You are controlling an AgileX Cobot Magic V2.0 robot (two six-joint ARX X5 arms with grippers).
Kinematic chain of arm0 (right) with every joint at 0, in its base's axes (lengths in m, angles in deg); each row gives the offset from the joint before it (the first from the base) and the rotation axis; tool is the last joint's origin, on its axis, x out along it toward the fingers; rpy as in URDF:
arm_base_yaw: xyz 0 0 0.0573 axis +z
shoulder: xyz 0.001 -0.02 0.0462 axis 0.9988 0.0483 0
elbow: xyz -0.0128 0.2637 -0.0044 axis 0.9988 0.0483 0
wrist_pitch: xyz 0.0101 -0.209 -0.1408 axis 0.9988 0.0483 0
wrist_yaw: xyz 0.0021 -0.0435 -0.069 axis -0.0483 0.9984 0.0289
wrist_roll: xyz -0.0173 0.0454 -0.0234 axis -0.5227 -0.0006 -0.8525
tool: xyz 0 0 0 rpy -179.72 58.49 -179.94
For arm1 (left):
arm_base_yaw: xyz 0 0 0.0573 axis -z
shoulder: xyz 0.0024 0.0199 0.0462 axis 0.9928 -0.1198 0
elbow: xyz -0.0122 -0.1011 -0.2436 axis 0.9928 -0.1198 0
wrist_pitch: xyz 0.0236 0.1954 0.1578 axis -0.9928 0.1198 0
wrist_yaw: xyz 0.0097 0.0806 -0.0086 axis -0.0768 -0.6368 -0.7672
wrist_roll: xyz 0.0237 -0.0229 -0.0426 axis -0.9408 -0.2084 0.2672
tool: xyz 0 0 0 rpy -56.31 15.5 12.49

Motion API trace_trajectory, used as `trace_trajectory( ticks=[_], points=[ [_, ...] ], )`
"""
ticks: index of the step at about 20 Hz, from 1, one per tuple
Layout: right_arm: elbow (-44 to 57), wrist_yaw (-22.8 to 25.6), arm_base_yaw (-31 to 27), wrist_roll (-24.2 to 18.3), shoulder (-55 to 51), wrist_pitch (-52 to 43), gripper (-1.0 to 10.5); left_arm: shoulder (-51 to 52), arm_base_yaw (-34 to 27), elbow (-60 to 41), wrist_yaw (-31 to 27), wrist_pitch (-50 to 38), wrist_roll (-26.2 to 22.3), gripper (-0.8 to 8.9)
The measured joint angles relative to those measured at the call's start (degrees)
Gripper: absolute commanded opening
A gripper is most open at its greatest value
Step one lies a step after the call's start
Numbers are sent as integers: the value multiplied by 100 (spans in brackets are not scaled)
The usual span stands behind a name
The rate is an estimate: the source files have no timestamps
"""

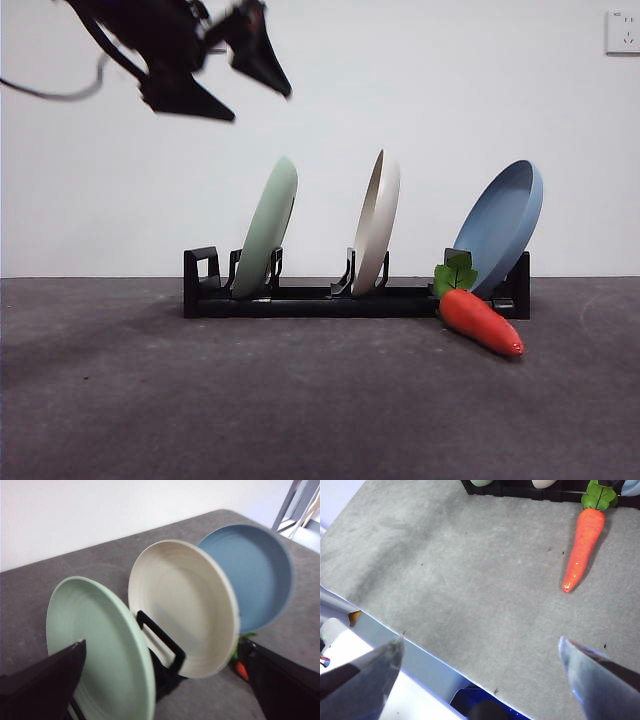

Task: Take the green plate from the plate rack,put the plate on the table,take the carrot from the table,put the carrot in the plate

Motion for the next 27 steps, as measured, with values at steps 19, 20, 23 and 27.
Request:
trace_trajectory(
  ticks=[19, 20, 23, 27],
  points=[
    [0, 2, 0, 46, 74, 13, 658, -1427, 195, 284, -439, -507, -188, 17],
    [0, 0, 0, 46, 74, 13, 658, -1427, 195, 284, -426, -507, -188, 17],
    [0, 0, 0, 46, 74, 13, 658, -1427, 195, 284, -212, -507, -114, 17],
    [0, 0, 0, 46, 74, 13, 658, -1425, 166, 306, -232, -555, 111, -9]
  ],
)
